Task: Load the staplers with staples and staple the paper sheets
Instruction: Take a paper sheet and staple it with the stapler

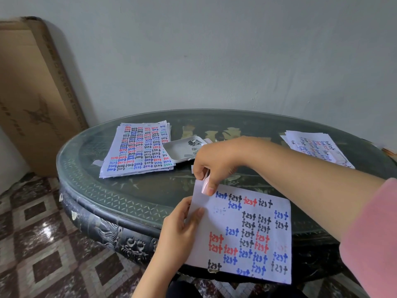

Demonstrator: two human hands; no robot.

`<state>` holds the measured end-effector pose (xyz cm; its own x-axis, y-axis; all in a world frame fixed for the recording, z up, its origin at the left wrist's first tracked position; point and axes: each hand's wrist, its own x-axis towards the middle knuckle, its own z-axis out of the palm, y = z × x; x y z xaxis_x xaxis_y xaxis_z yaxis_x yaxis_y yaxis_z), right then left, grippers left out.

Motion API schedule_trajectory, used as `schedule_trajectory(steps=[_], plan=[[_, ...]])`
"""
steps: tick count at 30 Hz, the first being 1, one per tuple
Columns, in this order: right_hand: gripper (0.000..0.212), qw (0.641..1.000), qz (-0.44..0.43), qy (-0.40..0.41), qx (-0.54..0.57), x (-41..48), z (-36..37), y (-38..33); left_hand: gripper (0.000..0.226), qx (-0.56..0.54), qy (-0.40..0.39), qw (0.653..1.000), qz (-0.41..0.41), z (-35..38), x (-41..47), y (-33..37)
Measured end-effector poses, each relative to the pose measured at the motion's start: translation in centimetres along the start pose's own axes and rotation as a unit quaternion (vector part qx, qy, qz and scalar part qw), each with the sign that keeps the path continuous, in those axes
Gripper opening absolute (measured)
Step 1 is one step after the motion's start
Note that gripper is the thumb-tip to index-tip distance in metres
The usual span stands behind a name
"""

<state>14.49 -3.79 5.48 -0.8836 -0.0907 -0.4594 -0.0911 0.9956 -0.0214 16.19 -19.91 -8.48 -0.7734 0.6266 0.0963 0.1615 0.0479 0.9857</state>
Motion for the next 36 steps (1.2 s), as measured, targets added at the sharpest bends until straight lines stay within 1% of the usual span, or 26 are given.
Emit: schedule_trajectory(steps=[4, 8, 11, 17, 26, 36], plan=[[0.028, 1.0, 0.0, -0.004, 0.021, -0.4, 0.0, 0.5, 0.012, -0.005, 0.003, 1.0, 0.003, 0.1, -0.1, 0.1], [0.039, 0.999, 0.018, -0.029, 0.042, -1.9, -0.7, 1.9, 0.012, -0.038, 0.019, 0.999, -0.003, -0.4, 0.0, 0.1], [0.038, 0.997, 0.032, -0.057, 0.048, -3.0, -0.7, 3.2, 0.01, -0.063, 0.031, 0.998, 0.001, -0.9, -0.2, 0.3], [0.033, 0.998, 0.031, -0.05, 0.036, -4.3, -0.7, 3.6, 0.01, -0.085, 0.042, 0.995, 0.012, -0.9, -0.7, 0.8], [0.04, 0.997, 0.033, -0.065, 0.029, -4.7, -0.5, 3.5, 0.012, -0.07, 0.034, 0.997, 0.014, -0.3, -1.0, 1.0], [0.04, 0.997, 0.039, -0.064, 0.019, -4.6, -0.3, 2.7, 0.014, -0.052, 0.039, 0.998, 0.015, -0.4, -1.1, 1.0]])
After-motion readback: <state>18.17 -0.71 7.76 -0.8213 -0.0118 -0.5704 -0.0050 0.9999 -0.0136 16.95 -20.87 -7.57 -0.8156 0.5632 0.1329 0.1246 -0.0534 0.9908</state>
